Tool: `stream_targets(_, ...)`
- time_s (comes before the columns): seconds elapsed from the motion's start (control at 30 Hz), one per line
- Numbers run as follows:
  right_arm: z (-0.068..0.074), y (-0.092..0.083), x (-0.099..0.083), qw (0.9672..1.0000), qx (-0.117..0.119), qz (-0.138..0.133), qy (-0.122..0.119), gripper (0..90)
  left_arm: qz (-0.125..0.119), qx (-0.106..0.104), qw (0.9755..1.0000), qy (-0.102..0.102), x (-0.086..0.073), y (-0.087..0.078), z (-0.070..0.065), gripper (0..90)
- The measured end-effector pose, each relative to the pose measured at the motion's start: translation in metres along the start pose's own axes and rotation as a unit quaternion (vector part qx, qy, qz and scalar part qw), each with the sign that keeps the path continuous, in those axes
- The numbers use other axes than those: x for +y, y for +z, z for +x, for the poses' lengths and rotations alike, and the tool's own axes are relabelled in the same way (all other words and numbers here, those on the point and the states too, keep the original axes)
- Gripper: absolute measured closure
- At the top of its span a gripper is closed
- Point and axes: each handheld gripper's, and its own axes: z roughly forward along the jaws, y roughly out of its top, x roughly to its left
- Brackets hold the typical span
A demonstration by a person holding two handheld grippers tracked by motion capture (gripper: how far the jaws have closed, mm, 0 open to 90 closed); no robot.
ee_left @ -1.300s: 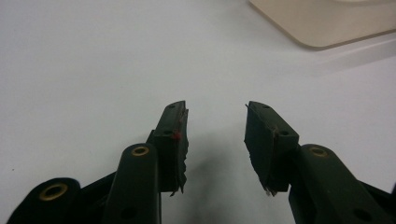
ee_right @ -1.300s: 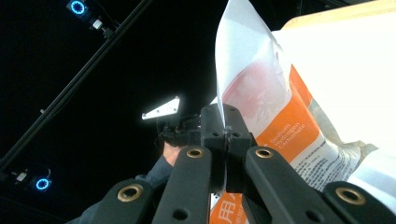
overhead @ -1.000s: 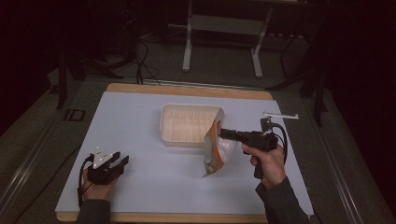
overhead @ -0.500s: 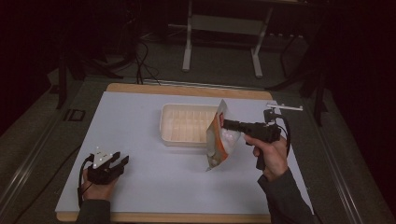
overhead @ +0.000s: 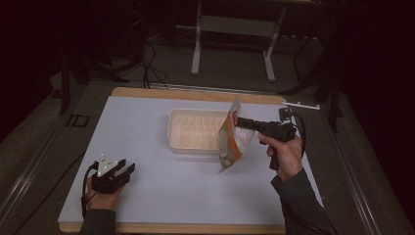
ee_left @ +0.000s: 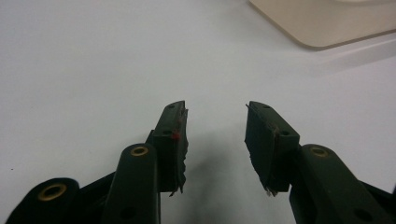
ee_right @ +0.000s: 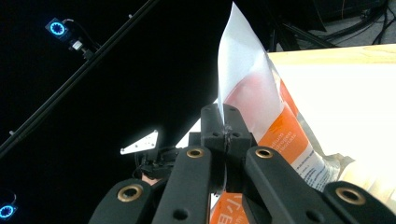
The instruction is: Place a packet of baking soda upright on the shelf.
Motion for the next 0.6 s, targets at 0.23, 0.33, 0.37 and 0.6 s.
stream_targets(0.23, -0.003, 0.001, 0.005, 1.0000, -0.006, -0.002, -0.003, 90.0, 0.000, 0.000, 1.0000, -0.001, 0.000, 0.000, 0.000, 57.9)
stream_targets(0.33, -0.005, 0.001, 0.007, 0.9999, -0.008, -0.005, -0.003, 90.0, 0.001, 0.000, 1.0000, -0.001, 0.000, 0.000, 0.000, 57.9)
stream_targets(0.37, -0.006, 0.001, 0.008, 0.9999, -0.009, -0.008, -0.005, 90.0, 0.001, 0.000, 1.0000, -0.001, 0.000, 0.000, 0.000, 57.9)
stream_targets(0.6, -0.009, 0.002, 0.015, 0.9998, -0.016, -0.013, -0.007, 90.0, 0.001, 0.000, 1.0000, -0.002, 0.000, 0.000, 0.001, 57.8)
